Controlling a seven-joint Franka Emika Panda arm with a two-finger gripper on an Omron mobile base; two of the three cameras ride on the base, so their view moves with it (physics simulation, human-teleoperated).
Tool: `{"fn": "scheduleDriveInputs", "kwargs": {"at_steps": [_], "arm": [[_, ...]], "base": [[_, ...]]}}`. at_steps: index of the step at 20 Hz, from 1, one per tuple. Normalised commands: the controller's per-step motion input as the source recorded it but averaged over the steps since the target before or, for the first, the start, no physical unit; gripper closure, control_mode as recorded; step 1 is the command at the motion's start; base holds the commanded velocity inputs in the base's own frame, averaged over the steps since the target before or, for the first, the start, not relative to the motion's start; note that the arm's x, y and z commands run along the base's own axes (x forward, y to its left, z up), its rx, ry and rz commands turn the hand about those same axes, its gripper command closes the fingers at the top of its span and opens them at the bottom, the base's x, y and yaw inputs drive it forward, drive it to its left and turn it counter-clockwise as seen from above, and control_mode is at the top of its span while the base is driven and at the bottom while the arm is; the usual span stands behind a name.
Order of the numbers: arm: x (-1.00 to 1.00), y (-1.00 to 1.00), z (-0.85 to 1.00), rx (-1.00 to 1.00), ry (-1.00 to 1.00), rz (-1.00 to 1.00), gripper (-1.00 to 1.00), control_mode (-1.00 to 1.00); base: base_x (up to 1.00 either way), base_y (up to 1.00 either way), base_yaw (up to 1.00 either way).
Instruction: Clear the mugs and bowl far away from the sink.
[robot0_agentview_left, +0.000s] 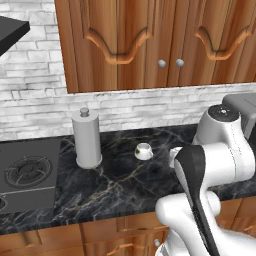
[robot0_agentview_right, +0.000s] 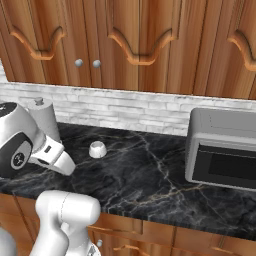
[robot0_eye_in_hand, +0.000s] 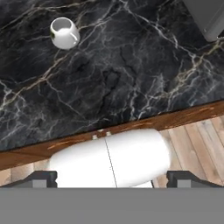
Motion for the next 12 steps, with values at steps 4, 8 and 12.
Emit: {"fn": "scheduleDriveInputs", "kwargs": {"at_steps": [4, 8, 12], "arm": [[-0.13, 0.0, 0.32, 0.0, -0.18, 0.17, -1.0, -1.0], [-0.29, 0.0, 0.57, -0.02, -0.26, 0.11, -1.0, -1.0], [-0.38, 0.0, 0.64, -0.01, -0.26, 0.05, -1.0, -1.0]], "base": [[0.0, 0.0, 0.0], [0.0, 0.0, 0.0], [0.0, 0.0, 0.0]]}}
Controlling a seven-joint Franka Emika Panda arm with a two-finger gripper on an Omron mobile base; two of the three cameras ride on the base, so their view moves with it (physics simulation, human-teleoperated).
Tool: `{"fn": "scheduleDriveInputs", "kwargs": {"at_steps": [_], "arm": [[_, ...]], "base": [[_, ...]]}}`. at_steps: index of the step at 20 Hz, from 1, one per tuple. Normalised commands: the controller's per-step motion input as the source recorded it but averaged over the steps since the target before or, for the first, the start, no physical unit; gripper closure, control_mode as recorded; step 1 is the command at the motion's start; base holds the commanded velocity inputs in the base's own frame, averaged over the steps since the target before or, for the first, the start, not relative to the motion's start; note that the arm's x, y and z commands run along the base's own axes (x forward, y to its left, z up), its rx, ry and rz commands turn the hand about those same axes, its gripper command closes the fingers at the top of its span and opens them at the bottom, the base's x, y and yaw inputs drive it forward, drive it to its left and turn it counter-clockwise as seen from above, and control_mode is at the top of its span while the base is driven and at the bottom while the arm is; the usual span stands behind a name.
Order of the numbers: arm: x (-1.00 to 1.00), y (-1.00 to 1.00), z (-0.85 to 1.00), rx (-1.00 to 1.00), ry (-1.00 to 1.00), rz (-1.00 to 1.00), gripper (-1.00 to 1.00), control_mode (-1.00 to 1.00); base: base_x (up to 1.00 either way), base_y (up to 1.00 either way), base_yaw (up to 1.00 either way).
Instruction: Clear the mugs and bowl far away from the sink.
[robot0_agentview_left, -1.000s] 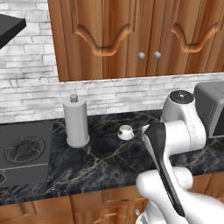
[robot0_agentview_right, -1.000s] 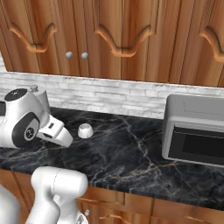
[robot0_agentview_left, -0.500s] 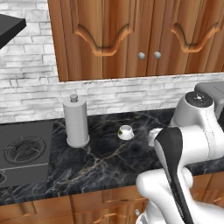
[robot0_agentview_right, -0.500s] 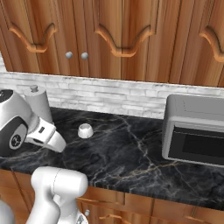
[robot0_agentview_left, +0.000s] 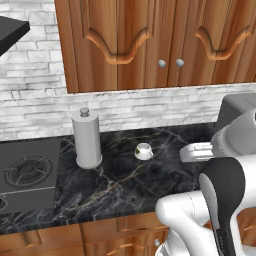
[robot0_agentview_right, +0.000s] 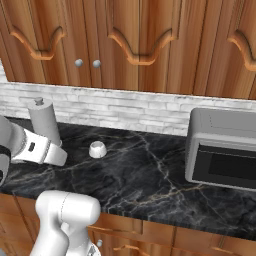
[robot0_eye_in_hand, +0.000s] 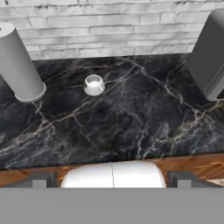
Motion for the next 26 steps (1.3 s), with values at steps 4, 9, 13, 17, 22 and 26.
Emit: {"fn": "scheduleDriveInputs", "kwargs": {"at_steps": [4, 9, 13, 17, 22, 26], "arm": [[-0.04, -0.01, 0.23, 0.0, -0.03, 0.0, -1.0, -1.0], [-0.04, 0.02, 0.01, 0.0, 0.0, 0.0, -1.0, 1.0], [0.0, 0.0, 0.0, 0.0, 0.0, 0.0, -1.0, 1.0], [0.0, 0.0, 0.0, 0.0, 0.0, 0.0, -1.0, 1.0], [0.0, 0.0, 0.0, 0.0, 0.0, 0.0, -1.0, 1.0], [0.0, 0.0, 0.0, 0.0, 0.0, 0.0, -1.0, 1.0]], "base": [[0.0, 0.0, 0.0], [-0.21, 0.11, 0.0], [-0.99, -0.06, -0.04], [-1.0, 0.04, -0.07], [-0.61, 0.8, 0.6], [0.0, 0.02, 1.0]]}}
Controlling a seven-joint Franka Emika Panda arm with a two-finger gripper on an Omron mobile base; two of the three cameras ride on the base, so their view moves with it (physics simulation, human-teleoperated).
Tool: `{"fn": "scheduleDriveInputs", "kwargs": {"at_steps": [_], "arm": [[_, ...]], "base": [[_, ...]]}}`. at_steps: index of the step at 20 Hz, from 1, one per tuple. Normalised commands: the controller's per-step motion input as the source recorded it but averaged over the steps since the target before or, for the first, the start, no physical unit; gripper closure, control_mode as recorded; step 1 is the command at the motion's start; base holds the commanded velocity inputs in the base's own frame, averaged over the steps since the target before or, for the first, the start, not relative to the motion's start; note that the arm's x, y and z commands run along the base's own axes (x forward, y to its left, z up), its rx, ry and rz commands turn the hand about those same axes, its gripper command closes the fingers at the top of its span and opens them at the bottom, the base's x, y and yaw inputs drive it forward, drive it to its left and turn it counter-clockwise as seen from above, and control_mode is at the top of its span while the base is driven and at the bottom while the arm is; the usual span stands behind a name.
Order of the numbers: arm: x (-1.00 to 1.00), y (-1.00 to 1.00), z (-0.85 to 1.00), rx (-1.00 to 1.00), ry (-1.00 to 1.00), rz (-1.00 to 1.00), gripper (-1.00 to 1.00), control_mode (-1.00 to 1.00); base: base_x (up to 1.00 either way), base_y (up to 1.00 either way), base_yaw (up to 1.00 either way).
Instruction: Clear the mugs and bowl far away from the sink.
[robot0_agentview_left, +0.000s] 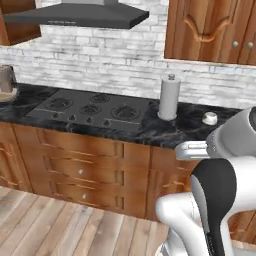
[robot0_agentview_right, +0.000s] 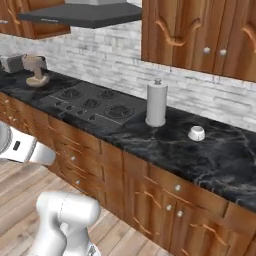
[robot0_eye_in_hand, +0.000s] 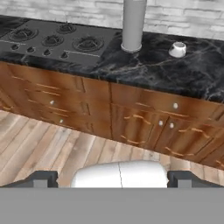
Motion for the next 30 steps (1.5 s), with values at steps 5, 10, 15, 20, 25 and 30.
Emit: {"fn": "scheduleDriveInputs", "kwargs": {"at_steps": [5, 10, 15, 20, 25, 30], "arm": [[0.0, 0.0, 0.0, 0.0, 0.0, 0.0, -1.0, 1.0], [0.0, 0.0, 0.0, 0.0, 0.0, 0.0, -1.0, 1.0], [0.0, 0.0, 0.0, 0.0, 0.0, 0.0, -1.0, 1.0], [0.0, 0.0, 0.0, 0.0, 0.0, 0.0, -1.0, 1.0], [0.0, 0.0, 0.0, 0.0, 0.0, 0.0, -1.0, 1.0], [0.0, 0.0, 0.0, 0.0, 0.0, 0.0, -1.0, 1.0]], "base": [[0.0, 0.0, 1.0], [0.0, 0.0, 1.0], [0.0, 0.0, 1.0], [0.0, 0.0, 1.0], [0.0, 0.0, 1.0], [0.19, -0.09, 0.91]]}}
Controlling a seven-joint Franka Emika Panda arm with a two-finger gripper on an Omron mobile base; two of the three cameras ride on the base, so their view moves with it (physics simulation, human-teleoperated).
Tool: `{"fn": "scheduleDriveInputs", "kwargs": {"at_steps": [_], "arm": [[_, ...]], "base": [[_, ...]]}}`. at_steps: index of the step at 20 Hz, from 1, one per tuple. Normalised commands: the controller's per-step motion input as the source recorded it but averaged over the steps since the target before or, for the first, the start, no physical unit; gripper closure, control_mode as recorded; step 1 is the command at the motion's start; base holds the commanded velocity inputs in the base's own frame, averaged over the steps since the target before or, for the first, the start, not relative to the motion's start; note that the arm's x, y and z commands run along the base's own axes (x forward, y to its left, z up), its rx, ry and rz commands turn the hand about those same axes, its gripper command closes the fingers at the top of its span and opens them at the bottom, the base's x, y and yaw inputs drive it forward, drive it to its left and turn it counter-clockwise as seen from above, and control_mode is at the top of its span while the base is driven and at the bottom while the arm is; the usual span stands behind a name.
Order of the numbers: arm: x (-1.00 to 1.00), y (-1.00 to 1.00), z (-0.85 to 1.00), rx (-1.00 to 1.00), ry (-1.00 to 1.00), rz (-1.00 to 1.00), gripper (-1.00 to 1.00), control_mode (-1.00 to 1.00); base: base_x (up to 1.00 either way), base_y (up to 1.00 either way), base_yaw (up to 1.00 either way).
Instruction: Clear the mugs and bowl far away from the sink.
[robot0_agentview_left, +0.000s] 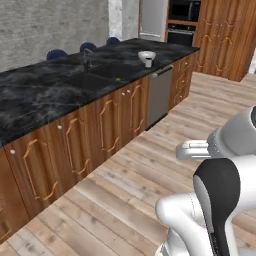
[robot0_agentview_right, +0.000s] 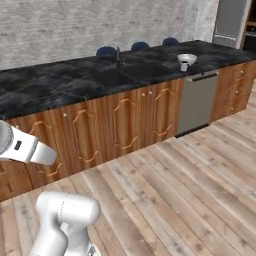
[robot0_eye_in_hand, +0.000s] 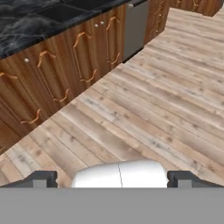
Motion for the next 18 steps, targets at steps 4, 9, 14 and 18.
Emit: {"fn": "scheduleDriveInputs", "kwargs": {"at_steps": [4, 9, 14, 18], "arm": [[0.0, 0.0, 0.0, 0.0, 0.0, 0.0, -1.0, 1.0], [0.0, 0.0, 0.0, 0.0, 0.0, 0.0, -1.0, 1.0], [0.0, 0.0, 0.0, 0.0, 0.0, 0.0, -1.0, 1.0], [0.0, 0.0, 0.0, 0.0, 0.0, 0.0, -1.0, 1.0]], "base": [[1.0, -0.77, 0.27], [0.89, -1.0, 0.0], [1.0, -0.98, 0.07], [1.0, -0.85, 0.19]]}}
